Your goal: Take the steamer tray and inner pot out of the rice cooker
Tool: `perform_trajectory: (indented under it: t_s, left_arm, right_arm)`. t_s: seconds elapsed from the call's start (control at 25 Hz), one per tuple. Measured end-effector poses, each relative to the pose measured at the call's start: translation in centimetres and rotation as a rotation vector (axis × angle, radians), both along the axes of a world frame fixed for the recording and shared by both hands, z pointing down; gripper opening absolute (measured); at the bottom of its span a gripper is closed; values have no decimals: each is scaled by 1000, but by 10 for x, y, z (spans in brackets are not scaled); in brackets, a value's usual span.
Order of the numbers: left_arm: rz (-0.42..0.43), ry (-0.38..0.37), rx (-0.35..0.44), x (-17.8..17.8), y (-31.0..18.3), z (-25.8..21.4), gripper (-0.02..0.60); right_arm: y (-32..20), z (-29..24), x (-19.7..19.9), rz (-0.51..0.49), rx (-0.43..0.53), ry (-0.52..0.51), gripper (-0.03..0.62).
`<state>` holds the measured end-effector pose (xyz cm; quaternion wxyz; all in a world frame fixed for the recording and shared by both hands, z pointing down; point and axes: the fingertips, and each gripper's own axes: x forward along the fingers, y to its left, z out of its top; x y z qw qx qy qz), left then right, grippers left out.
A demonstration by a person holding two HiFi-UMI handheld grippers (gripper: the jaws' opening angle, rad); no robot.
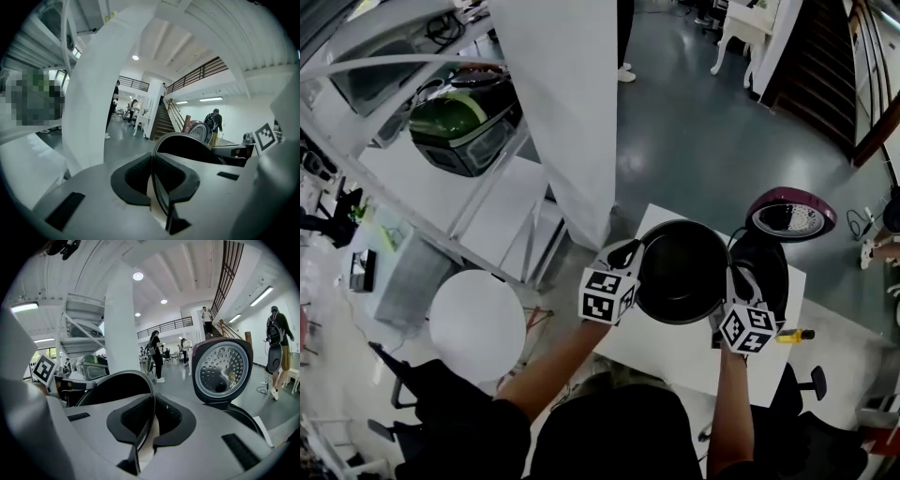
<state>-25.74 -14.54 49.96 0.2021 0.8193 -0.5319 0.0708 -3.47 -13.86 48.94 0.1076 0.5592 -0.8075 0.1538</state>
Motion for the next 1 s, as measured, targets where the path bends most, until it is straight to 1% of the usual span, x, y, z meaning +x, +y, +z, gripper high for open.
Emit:
perform_trajectory:
  t_s: [0.12, 0.28, 0.36, 0.52, 0.76, 1.0]
  left_arm:
    - [-10, -9, -18, -6, -11, 19, 25]
    - [-26, -11, -90, -13, -20, 59, 25]
    - [-41, -32, -117, -19, -23, 75, 25]
    - [-56, -78, -143, -26, -30, 98, 26]
    - [-54, -94, -215, -26, -38, 137, 26]
    - [-43, -111, -269, -19, -41, 171, 26]
  right_arm:
    - [-16, 21, -7, -15, -25, 3, 21]
    - [-28, 58, -14, -19, -82, 13, 21]
    - [-32, 75, -19, -24, -108, 10, 21]
    - [-42, 100, -26, -30, -137, 13, 21]
    - [-48, 142, -26, -11, -206, 32, 21]
    - [-50, 171, -19, 0, -254, 42, 21]
